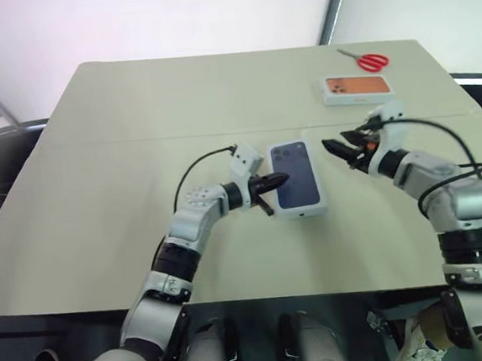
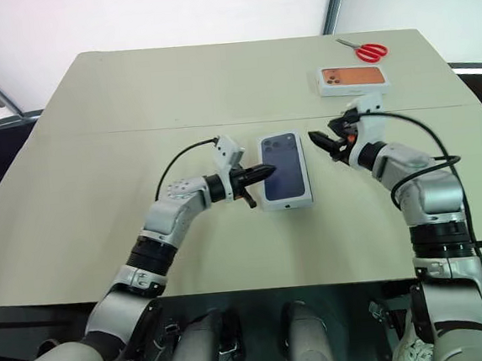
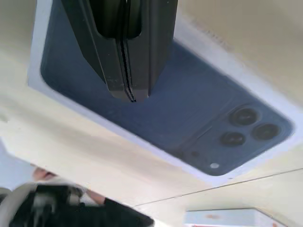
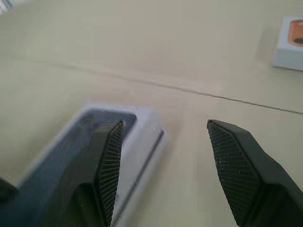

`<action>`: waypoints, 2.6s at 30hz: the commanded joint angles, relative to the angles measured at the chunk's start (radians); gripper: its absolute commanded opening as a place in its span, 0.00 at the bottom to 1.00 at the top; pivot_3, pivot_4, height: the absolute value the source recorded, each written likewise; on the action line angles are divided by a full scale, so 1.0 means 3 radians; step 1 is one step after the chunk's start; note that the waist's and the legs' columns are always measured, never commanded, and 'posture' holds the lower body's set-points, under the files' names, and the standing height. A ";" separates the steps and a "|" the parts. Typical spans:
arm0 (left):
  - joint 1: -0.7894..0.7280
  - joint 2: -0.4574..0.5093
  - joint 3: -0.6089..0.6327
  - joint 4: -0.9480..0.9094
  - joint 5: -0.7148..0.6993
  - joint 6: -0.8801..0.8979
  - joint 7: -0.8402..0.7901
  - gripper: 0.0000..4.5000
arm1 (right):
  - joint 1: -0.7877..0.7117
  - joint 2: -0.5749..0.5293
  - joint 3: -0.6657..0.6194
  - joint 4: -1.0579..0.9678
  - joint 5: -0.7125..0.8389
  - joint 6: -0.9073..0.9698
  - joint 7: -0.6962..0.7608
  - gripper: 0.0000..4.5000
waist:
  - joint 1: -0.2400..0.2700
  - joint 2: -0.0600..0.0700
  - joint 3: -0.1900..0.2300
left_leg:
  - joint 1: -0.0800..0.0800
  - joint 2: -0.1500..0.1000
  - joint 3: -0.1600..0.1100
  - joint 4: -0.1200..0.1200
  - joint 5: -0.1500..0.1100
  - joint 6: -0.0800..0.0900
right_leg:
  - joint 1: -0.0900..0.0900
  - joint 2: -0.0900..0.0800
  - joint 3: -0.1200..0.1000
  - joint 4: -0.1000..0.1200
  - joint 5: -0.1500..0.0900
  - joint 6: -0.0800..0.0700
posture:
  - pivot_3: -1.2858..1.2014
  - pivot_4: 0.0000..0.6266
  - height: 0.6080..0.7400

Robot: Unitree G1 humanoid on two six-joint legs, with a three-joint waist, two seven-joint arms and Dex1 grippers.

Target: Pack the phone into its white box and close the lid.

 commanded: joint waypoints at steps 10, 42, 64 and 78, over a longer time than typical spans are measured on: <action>0.0101 0.0395 -0.0054 -0.0108 0.0187 0.0157 -0.0033 0.00 | 0.0082 -0.0010 0.0244 0.0008 -0.0602 -0.0616 0.0259 0.02 | 0.0015 0.0000 0.0000 | 0.0000 -0.0001 0.0000 0.0001 0.0000 -0.0001 | 0.0002 -0.0001 -0.0001 0.0000 0.0000 0.0000 | 0.52 0.24 0.98; -0.0363 -0.0191 0.0032 0.0499 0.0316 -0.0100 0.0071 0.00 | 0.0171 -0.0009 0.0343 -0.0294 -0.0866 -0.0429 0.0349 0.02 | 0.0016 0.0000 0.0000 | 0.0002 -0.0001 -0.0005 0.0006 0.0000 0.0001 | 0.0008 -0.0004 -0.0006 0.0000 0.0000 0.0000 | 0.52 0.24 0.98; -0.0369 -0.0274 -0.0001 0.0441 0.0404 -0.0066 0.0085 0.00 | 0.0369 0.0070 0.0322 -0.0520 -0.0958 -0.0323 0.0327 0.02 | 0.0017 -0.0001 0.0000 | 0.0002 -0.0001 -0.0005 0.0006 0.0000 0.0001 | 0.0008 -0.0004 -0.0007 0.0000 0.0000 0.0000 | 0.52 0.24 0.98; -0.0341 -0.0251 0.0046 0.0397 0.0428 -0.0059 0.0090 0.00 | 0.0413 0.0075 0.0430 -0.0484 -0.1138 -0.0352 0.0318 0.02 | 0.0009 0.0000 0.0000 | 0.0003 -0.0001 -0.0005 0.0006 0.0000 0.0001 | 0.0008 -0.0003 -0.0007 0.0001 0.0000 0.0000 | 0.52 0.24 0.98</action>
